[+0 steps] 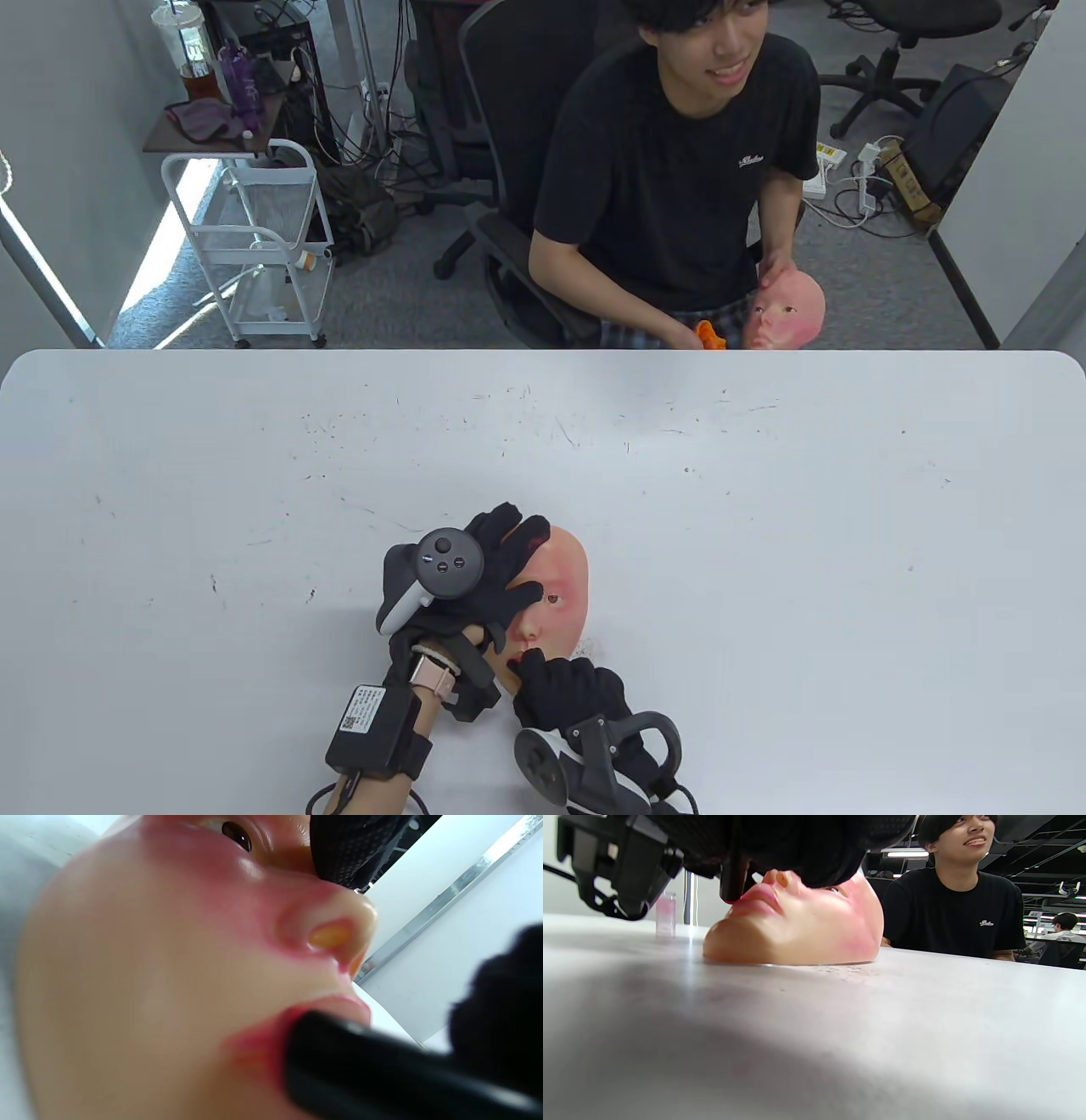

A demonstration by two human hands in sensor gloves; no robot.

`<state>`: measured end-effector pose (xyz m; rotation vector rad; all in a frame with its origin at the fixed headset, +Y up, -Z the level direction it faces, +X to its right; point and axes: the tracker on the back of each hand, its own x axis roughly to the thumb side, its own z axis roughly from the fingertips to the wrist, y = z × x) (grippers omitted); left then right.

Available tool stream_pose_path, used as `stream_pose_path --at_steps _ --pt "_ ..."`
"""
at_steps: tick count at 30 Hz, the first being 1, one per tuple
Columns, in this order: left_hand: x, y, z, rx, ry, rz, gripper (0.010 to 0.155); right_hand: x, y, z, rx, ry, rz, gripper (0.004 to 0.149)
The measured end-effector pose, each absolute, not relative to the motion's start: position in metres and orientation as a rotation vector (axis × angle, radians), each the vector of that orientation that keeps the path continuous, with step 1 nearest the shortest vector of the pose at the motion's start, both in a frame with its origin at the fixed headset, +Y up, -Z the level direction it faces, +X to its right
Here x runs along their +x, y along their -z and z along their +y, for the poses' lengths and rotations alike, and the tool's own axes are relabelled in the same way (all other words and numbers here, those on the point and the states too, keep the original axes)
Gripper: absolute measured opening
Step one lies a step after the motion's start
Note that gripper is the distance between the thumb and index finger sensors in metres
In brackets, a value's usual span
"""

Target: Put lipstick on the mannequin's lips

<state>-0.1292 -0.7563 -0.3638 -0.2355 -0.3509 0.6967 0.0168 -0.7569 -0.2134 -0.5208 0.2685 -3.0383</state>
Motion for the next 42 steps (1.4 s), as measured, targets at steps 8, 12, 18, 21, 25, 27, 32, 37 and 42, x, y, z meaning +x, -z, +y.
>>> stream_pose_path --at_steps 8,12,18,21,25,27,32,37,42 --pt "-0.129 0.364 -0.757 -0.243 -0.701 -0.353 0.077 0.020 0.208 -0.756 -0.544 3.055 0.310 0.049" --pt "-0.129 0.364 -0.757 -0.245 -0.702 -0.353 0.077 0.026 0.205 -0.755 -0.521 3.061 0.335 0.049" --pt "-0.129 0.364 -0.758 -0.249 -0.711 -0.355 0.077 0.035 0.204 -0.756 -0.472 3.084 0.324 0.049" --pt "-0.130 0.364 -0.758 -0.251 -0.712 -0.356 0.077 0.037 0.204 -0.754 -0.432 3.055 0.350 0.049" --pt "-0.130 0.364 -0.758 -0.250 -0.715 -0.356 0.077 0.039 0.209 -0.755 -0.410 3.077 0.306 0.049" --pt "-0.130 0.364 -0.758 -0.249 -0.721 -0.355 0.077 0.041 0.209 -0.755 -0.411 3.091 0.302 0.049" --pt "-0.130 0.364 -0.758 -0.249 -0.718 -0.357 0.077 0.033 0.206 -0.754 -0.503 3.069 0.367 0.050" --pt "-0.131 0.364 -0.758 -0.251 -0.718 -0.359 0.077 0.019 0.208 -0.755 -0.504 2.996 0.310 0.050" --pt "-0.131 0.364 -0.758 -0.251 -0.717 -0.358 0.077 0.024 0.204 -0.752 -0.432 2.980 0.488 0.050"
